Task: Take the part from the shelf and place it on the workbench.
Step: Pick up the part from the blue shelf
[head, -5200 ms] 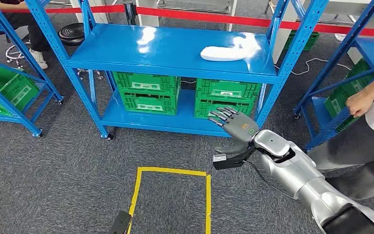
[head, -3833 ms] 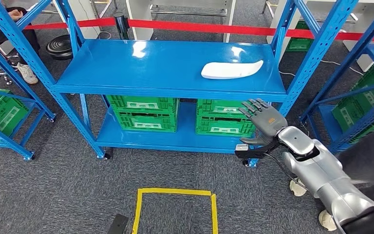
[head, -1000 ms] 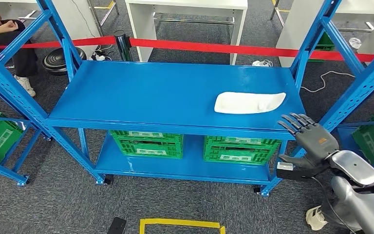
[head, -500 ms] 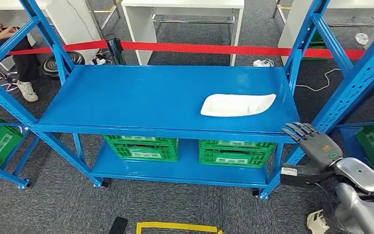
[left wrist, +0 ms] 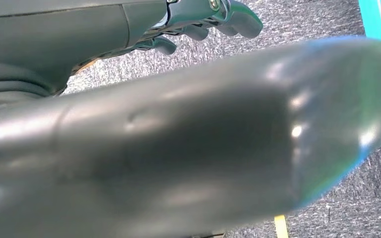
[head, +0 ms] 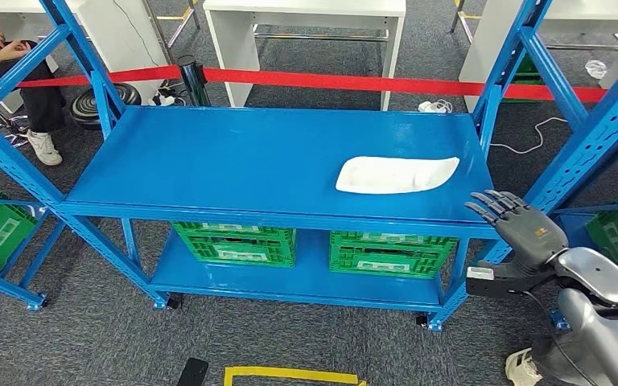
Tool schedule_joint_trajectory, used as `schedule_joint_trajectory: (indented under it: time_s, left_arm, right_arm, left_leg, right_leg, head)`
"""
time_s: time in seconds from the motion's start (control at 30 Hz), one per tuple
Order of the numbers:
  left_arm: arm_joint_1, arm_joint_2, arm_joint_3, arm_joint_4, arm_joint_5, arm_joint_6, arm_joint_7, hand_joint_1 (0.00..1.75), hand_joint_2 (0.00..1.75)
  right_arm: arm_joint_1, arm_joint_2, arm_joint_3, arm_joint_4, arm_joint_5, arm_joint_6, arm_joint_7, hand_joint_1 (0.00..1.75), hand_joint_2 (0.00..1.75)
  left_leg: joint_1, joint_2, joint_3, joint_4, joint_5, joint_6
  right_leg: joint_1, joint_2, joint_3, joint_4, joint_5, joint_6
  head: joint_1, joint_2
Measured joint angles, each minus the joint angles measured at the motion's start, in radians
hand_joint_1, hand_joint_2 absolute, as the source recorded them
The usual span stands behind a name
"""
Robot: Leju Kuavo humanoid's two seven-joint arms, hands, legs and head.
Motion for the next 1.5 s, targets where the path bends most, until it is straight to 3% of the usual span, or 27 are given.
schedule_joint_trajectory:
  time_s: [0.23, 0.47, 0.6, 0.87, 1.1, 1.5]
  left_arm:
    - [-0.003, -0.004, 0.000, 0.000, -0.016, -0.006, 0.012, 0.00, 0.00]
    - [-0.011, -0.007, -0.002, 0.001, -0.021, -0.013, 0.015, 0.00, 0.00]
    - [-0.011, -0.007, -0.002, 0.001, -0.020, -0.013, 0.014, 0.00, 0.00]
    - [-0.006, -0.007, -0.002, 0.002, -0.013, -0.013, 0.009, 0.00, 0.00]
    - [0.000, -0.007, -0.002, 0.003, -0.013, -0.014, 0.011, 0.00, 0.00]
    - [0.011, -0.005, -0.002, 0.003, -0.010, -0.015, 0.013, 0.00, 0.00]
  right_arm:
    - [-0.126, -0.041, 0.074, 0.067, 0.014, 0.041, -0.061, 0.00, 1.75]
    - [-0.393, -0.051, 0.325, 0.203, 0.003, 0.027, -0.097, 0.00, 1.75]
    - [-0.454, -0.052, 0.427, 0.222, -0.035, 0.009, -0.091, 0.00, 1.75]
    - [-0.434, -0.037, 0.517, 0.226, -0.064, -0.060, -0.025, 0.00, 1.75]
    - [-0.326, -0.007, 0.519, 0.226, -0.072, -0.104, 0.007, 0.00, 1.75]
    - [-0.275, 0.027, 0.500, 0.225, -0.020, -0.121, 0.024, 0.00, 1.75]
  left_leg:
    - [-0.002, 0.001, -0.008, 0.012, -0.005, 0.008]
    - [-0.003, 0.001, -0.011, 0.019, -0.005, 0.012]
    - [-0.003, -0.002, -0.014, 0.020, -0.005, 0.012]
    - [-0.003, -0.003, -0.016, 0.020, -0.006, 0.014]
    - [-0.003, -0.003, -0.017, 0.020, -0.007, 0.015]
    - [-0.003, -0.003, -0.017, 0.021, -0.007, 0.016]
  right_leg:
    - [-0.002, 0.003, 0.002, -0.007, 0.006, 0.009]
    - [-0.003, 0.004, 0.003, -0.010, 0.009, 0.014]
    - [-0.003, 0.000, 0.003, -0.010, 0.009, 0.014]
    - [-0.003, -0.001, 0.003, -0.013, 0.009, 0.014]
    - [-0.003, -0.002, 0.003, -0.014, 0.009, 0.014]
    - [-0.003, -0.002, 0.004, -0.015, 0.009, 0.015]
  head:
    - [0.000, 0.000]
    - [0.000, 0.000]
    - [0.000, 0.000]
    - [0.000, 0.000]
    - [0.000, 0.000]
    - [0.000, 0.000]
